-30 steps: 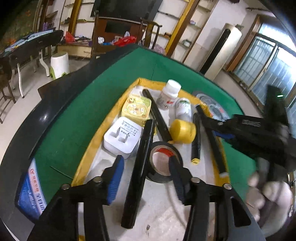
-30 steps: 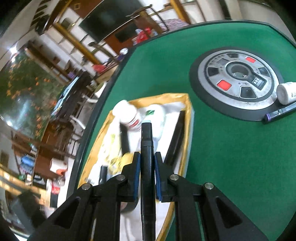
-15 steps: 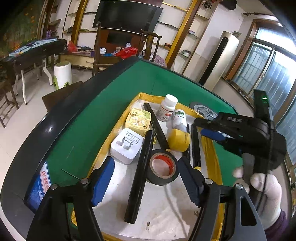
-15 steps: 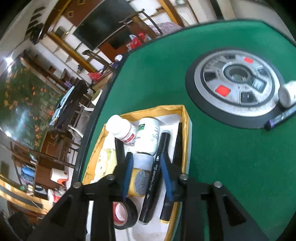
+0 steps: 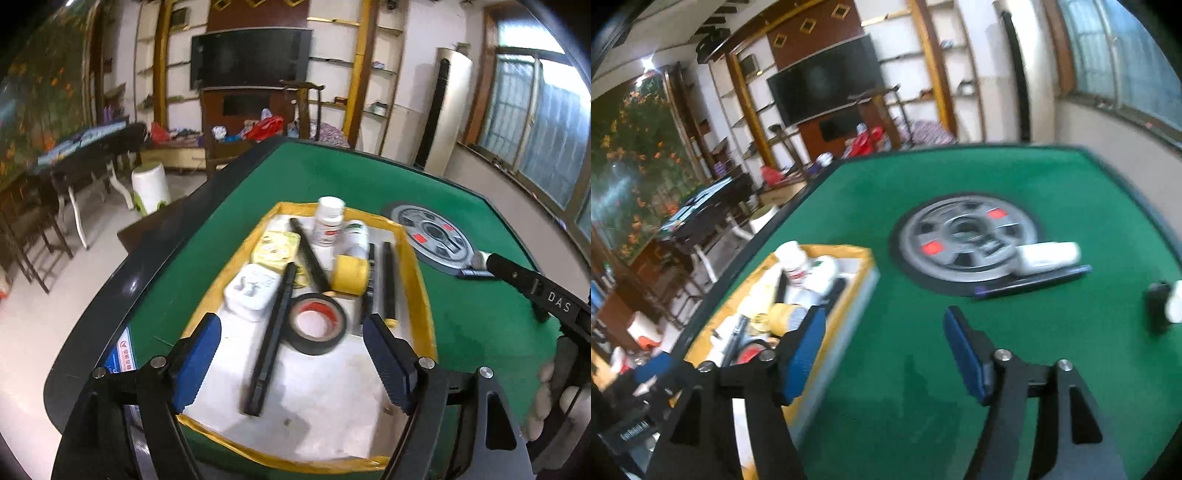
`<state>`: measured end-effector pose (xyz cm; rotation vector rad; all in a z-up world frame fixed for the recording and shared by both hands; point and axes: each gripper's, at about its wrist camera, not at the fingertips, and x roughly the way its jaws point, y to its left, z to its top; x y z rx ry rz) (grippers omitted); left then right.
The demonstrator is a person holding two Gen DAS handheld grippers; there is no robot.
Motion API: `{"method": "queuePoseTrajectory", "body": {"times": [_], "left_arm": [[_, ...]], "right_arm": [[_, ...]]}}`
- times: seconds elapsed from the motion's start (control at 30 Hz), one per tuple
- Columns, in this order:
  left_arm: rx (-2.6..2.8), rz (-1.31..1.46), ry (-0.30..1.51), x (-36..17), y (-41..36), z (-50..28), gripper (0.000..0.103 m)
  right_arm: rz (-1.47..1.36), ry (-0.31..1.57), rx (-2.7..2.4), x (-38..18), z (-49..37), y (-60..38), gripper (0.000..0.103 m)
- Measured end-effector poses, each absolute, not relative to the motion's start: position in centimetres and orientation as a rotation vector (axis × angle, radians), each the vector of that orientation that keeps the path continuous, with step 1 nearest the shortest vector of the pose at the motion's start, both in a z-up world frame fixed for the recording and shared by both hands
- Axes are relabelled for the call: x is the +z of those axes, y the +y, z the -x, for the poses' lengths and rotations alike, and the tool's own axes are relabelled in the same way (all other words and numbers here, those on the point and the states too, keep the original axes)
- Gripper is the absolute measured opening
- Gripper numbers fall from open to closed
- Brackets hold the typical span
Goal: Organize rigid objects
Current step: 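Withdraw both tools from the tray toward the remaining items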
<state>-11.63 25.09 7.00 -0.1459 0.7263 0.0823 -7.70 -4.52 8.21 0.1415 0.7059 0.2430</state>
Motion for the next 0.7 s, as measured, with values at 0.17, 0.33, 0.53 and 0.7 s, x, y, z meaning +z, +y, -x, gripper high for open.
{"method": "queuePoseTrajectory", "body": {"times": [0.17,0.33,0.53,0.7], "left_arm": [[0.047,0.031,0.698,8.1,21.2,12.8,0.082],[0.016,-0.049,0.697,8.8,17.3,13.3,0.082],[-0.024,-0.125,0.713,8.9,13.3,13.5,0.083],[-0.062,-0.16,0.735,8.8,10.4,13.1,0.082]], "right_arm": [[-0.118,0.662,0.186,8.5,9.7,-8.8,0.072],[-0.147,0.641,0.123,8.6,11.1,-13.5,0.072],[-0.192,0.609,0.057,8.8,12.3,-18.7,0.073],[-0.23,0.577,0.007,9.2,12.3,-22.2,0.076]]}}
